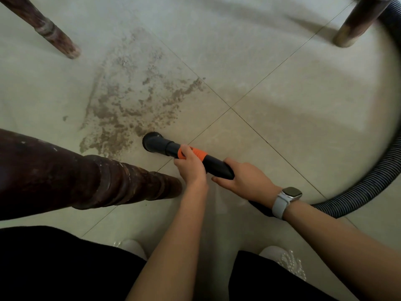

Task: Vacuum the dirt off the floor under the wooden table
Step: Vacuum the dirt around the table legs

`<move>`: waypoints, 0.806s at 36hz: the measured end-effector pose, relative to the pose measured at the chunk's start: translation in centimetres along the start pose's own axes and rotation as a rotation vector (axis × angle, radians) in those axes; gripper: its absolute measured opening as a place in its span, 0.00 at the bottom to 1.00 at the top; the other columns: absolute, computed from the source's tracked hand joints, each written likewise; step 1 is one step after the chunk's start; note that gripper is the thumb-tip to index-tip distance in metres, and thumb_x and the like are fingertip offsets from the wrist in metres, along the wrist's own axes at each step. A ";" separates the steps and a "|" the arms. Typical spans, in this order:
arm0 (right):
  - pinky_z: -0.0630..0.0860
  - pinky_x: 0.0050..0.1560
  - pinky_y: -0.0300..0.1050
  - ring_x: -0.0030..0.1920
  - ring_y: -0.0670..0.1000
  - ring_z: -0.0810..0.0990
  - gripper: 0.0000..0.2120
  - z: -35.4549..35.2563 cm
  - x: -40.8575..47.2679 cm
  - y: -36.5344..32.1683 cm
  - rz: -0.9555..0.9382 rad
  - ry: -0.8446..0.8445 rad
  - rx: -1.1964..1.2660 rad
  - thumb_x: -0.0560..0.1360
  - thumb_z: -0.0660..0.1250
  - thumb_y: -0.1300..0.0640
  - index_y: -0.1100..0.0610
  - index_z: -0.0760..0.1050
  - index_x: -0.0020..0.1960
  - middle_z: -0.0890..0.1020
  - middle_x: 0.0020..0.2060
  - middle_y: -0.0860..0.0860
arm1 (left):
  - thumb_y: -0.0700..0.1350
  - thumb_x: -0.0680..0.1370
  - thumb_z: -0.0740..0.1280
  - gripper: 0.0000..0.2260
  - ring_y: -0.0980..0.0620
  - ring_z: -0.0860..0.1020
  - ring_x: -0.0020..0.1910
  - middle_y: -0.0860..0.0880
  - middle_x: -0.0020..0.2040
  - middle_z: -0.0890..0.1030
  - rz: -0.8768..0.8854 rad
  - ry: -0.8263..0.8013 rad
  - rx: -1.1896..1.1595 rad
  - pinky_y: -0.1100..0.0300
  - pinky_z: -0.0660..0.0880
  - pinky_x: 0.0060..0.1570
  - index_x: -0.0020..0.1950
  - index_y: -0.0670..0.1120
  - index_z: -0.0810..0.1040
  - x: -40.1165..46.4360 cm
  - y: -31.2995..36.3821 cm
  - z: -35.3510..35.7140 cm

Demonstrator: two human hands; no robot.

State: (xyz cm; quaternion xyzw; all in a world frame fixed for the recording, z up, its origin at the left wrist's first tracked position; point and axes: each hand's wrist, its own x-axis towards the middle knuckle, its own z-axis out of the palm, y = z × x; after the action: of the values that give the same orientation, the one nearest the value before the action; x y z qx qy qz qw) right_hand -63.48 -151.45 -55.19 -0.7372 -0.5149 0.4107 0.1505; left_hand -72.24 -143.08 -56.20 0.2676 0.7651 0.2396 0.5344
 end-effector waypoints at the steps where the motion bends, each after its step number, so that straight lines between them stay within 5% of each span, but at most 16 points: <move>1: 0.66 0.34 0.43 0.37 0.51 0.74 0.13 0.1 0.2 -0.1 0.001 0.008 -0.013 0.76 0.64 0.43 0.52 0.69 0.52 0.74 0.37 0.48 | 0.57 0.81 0.55 0.24 0.45 0.74 0.51 0.43 0.55 0.74 0.002 0.007 -0.011 0.44 0.74 0.59 0.70 0.43 0.62 0.1 0.1 0.0; 21: 0.63 0.29 0.42 0.35 0.51 0.73 0.15 -0.8 0.2 0.3 0.072 0.142 -0.084 0.77 0.62 0.42 0.52 0.68 0.54 0.74 0.36 0.48 | 0.57 0.81 0.55 0.21 0.45 0.75 0.55 0.46 0.54 0.74 0.038 -0.046 -0.040 0.45 0.73 0.61 0.67 0.43 0.66 0.0 1.3 2.5; 29: 0.66 0.34 0.45 0.37 0.52 0.76 0.16 -1.7 -0.3 1.2 0.102 0.151 -0.102 0.77 0.61 0.41 0.52 0.69 0.56 0.76 0.38 0.49 | 0.56 0.82 0.54 0.22 0.49 0.72 0.51 0.50 0.48 0.71 0.065 -0.082 -0.054 0.52 0.73 0.58 0.69 0.44 0.63 -1.0 0.9 3.8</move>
State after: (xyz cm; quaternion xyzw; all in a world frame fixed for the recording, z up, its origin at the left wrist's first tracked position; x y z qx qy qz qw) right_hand -61.45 -151.95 -54.79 -0.7982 -0.4841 0.3343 0.1298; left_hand -68.27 -142.76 -56.12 0.2872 0.7268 0.2662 0.5643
